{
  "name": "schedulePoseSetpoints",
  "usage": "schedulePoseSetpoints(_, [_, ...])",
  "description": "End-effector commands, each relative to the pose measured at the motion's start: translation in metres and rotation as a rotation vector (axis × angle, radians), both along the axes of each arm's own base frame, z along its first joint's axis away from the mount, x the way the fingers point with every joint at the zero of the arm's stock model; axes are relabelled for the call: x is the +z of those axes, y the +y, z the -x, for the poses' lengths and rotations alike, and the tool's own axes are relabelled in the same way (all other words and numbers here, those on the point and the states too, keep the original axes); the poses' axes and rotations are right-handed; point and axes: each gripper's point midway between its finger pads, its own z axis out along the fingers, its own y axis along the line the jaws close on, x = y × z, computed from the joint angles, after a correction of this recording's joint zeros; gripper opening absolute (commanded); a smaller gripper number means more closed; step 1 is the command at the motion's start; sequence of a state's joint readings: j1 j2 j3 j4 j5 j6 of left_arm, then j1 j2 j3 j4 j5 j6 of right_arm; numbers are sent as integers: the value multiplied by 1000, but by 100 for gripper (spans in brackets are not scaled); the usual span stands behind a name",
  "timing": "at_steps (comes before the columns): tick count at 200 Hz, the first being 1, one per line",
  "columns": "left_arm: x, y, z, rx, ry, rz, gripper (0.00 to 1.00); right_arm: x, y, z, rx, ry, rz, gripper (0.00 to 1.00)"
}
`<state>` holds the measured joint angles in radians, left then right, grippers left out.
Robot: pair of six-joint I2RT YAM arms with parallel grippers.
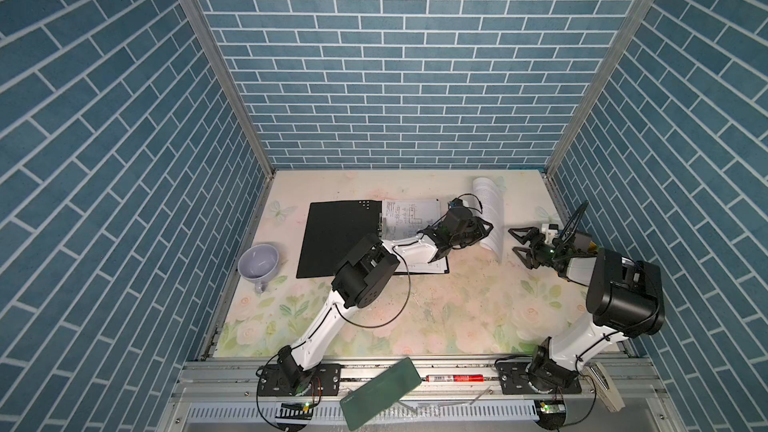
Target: Put the files into the folder
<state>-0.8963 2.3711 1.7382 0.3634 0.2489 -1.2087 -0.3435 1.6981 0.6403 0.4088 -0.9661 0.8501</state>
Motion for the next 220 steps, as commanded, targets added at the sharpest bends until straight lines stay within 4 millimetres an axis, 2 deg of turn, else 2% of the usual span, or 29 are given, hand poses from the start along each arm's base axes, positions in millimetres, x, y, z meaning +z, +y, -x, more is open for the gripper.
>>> schedulePoseSetpoints(1, [47, -6, 1, -6, -53, 87, 40, -7, 5, 6, -1, 51, -75, 89])
schedulePoseSetpoints(32, [60, -8, 1, -9, -65, 126, 40, -1, 6, 2, 2, 22, -102, 92])
schedulePoseSetpoints(105, [74, -12, 3, -12, -72, 183, 39, 28, 6, -14, -10, -106, -201, 92])
schedulePoseSetpoints(197, [85, -16, 3, -12, -67, 242, 39, 30, 6, -18, 1, -130, -236, 90])
schedulePoseSetpoints(220, [87, -17, 4, -15, -69, 249, 39, 37, 7, -20, 11, -149, -245, 92])
